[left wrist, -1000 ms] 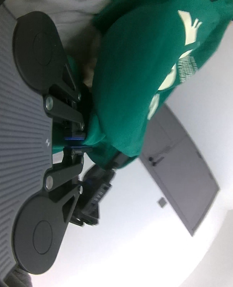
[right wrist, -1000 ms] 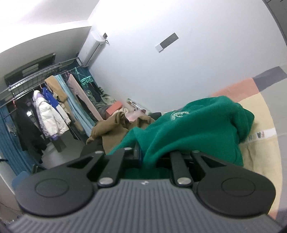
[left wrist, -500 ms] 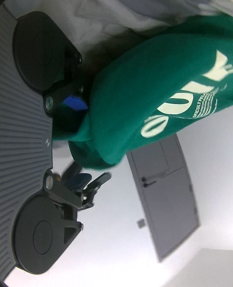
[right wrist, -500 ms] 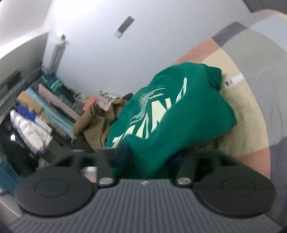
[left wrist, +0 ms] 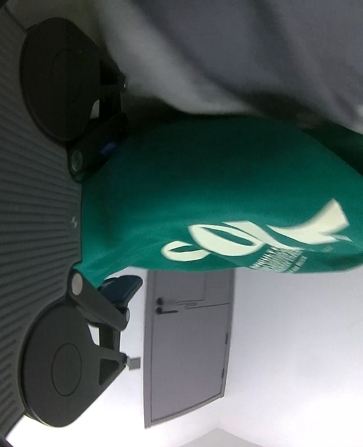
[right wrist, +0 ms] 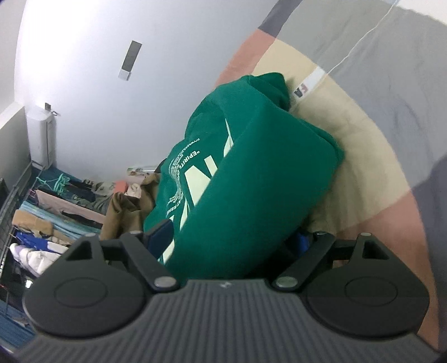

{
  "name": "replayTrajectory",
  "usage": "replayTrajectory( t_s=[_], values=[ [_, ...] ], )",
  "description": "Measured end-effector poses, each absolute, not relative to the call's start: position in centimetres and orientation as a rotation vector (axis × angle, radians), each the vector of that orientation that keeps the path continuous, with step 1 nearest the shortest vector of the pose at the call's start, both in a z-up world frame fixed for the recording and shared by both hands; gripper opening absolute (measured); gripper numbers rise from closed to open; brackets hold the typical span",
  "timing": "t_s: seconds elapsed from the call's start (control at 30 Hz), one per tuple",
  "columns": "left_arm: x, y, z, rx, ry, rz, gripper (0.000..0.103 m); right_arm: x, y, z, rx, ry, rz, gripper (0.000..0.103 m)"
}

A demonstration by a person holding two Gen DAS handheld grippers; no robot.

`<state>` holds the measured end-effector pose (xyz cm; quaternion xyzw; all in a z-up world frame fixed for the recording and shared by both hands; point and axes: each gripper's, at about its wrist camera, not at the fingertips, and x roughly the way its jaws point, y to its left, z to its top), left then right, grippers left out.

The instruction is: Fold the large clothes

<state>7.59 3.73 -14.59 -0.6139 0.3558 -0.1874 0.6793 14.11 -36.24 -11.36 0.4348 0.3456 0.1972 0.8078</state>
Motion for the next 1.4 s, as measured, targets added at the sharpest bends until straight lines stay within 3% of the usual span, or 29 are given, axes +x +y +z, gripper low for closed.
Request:
replayTrajectory(
  t_s=[0.03,0.07,0.1,0.13,0.17,0.2,0.3,0.67,0.93,1.4],
  values=[
    [7.7,3.8,-14.3,-1.355,0.784,-0.408,0.073,14.5,-36.0,-11.2,0.905,0.730,0.425,0.072],
    [7.8,3.9,-13.9,-1.333,0.767,-0.392,0.060,14.8,-35.8,-11.0,0.878,0.720,0.425,0.068],
    [7.8,3.9,-13.6,-1.313,0.751,-0.385,0.044,15.1,-35.6,-10.8,0.849,0.715,0.426,0.057],
    [7.8,3.9,-13.3,-1.289,0.739,-0.373,0.038,15.4,-35.4,-10.8,0.826,0.719,0.428,0.051],
    [7.7,3.9,-12.7,-1.252,0.717,-0.358,0.029,15.6,-35.2,-10.8,0.812,0.726,0.431,0.038],
    [7.5,3.9,-12.1,-1.223,0.691,-0.350,0.022,15.5,-35.0,-10.8,0.799,0.730,0.441,0.025],
    [6.5,3.7,-9.5,-1.139,0.581,-0.362,0.017,14.7,-34.1,-10.0,0.715,0.690,0.497,0.013],
    [-2.0,3.7,2.3,-0.768,0.256,-0.384,0.016,8.0,-32.6,-2.4,0.487,0.342,0.617,0.009],
    [-7.4,6.2,12.3,-0.758,0.148,-0.400,0.016,4.2,-31.4,10.0,0.380,0.141,0.668,0.009],
    [-13.5,9.6,43.1,-0.460,-0.117,-0.469,0.017,0.7,-29.7,34.8,0.258,-0.207,0.752,0.009]
  ],
)
